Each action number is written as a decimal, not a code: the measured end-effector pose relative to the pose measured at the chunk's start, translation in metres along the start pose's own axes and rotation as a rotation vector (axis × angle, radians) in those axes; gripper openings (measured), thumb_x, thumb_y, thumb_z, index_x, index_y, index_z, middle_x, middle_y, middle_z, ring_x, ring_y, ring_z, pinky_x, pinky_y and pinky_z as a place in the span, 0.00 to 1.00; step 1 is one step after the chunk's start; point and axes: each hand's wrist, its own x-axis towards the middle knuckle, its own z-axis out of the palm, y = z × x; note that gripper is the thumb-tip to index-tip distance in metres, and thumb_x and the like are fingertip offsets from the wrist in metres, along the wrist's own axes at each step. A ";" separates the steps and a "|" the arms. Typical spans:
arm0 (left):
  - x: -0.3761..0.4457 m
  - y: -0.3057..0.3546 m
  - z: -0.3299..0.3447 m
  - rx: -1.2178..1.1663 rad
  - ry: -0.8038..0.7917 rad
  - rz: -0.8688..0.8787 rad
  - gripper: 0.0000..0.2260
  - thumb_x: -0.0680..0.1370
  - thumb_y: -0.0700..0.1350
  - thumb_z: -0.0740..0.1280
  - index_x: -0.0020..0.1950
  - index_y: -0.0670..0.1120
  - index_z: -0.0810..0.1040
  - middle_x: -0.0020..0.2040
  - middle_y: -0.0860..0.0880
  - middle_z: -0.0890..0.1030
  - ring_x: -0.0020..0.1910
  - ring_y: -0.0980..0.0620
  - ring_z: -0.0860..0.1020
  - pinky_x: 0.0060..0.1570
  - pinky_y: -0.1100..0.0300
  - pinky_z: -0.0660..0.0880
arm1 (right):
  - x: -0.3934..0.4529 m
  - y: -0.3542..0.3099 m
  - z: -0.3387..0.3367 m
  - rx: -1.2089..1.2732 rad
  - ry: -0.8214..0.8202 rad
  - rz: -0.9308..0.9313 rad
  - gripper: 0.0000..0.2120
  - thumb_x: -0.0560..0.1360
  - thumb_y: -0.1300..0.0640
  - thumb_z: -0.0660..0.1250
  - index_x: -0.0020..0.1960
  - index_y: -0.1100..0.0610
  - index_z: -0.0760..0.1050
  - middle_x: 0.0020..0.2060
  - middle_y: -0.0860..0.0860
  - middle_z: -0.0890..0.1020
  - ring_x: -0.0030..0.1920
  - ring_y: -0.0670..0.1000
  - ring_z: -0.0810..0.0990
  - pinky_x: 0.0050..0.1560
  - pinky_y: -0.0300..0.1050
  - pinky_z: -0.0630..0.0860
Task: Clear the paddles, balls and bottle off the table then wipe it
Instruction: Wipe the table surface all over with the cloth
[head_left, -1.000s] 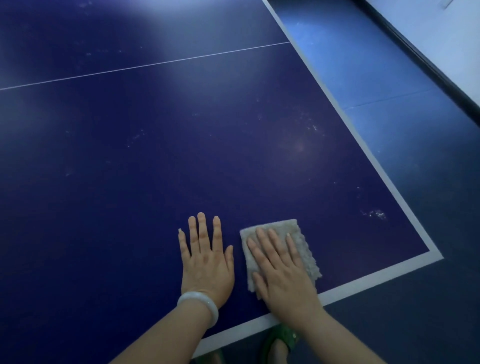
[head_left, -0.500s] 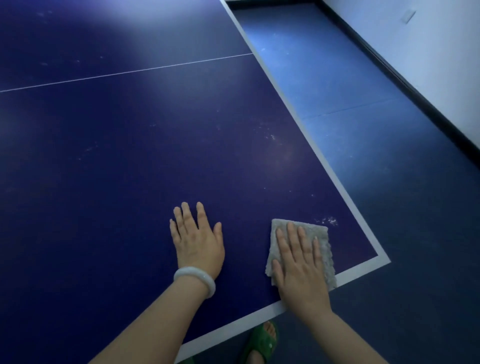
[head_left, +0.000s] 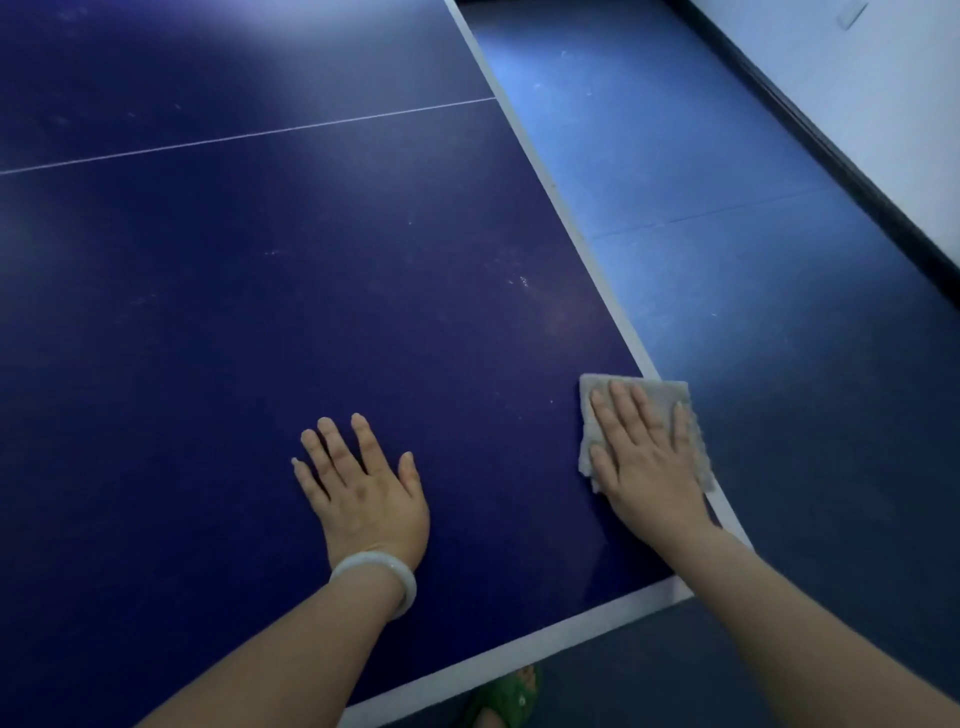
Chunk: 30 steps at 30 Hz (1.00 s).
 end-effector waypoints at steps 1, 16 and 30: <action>0.000 0.000 0.000 0.002 0.002 -0.003 0.32 0.80 0.58 0.41 0.80 0.43 0.43 0.79 0.37 0.44 0.78 0.39 0.41 0.76 0.40 0.42 | 0.008 -0.004 -0.002 -0.005 -0.012 0.021 0.28 0.80 0.43 0.34 0.77 0.47 0.31 0.78 0.47 0.35 0.77 0.49 0.32 0.75 0.64 0.37; 0.000 0.002 -0.002 0.043 0.006 -0.022 0.33 0.78 0.59 0.37 0.80 0.44 0.44 0.79 0.38 0.45 0.79 0.40 0.42 0.76 0.41 0.41 | 0.034 0.032 -0.008 0.068 0.059 -0.140 0.27 0.81 0.43 0.43 0.79 0.46 0.45 0.79 0.45 0.47 0.79 0.49 0.42 0.74 0.64 0.54; 0.000 0.001 0.000 0.019 0.023 -0.014 0.33 0.79 0.59 0.41 0.80 0.43 0.46 0.79 0.37 0.47 0.79 0.40 0.43 0.76 0.41 0.42 | -0.043 0.049 0.005 0.081 -0.016 -0.228 0.28 0.82 0.43 0.43 0.79 0.52 0.56 0.79 0.50 0.55 0.79 0.53 0.54 0.68 0.62 0.63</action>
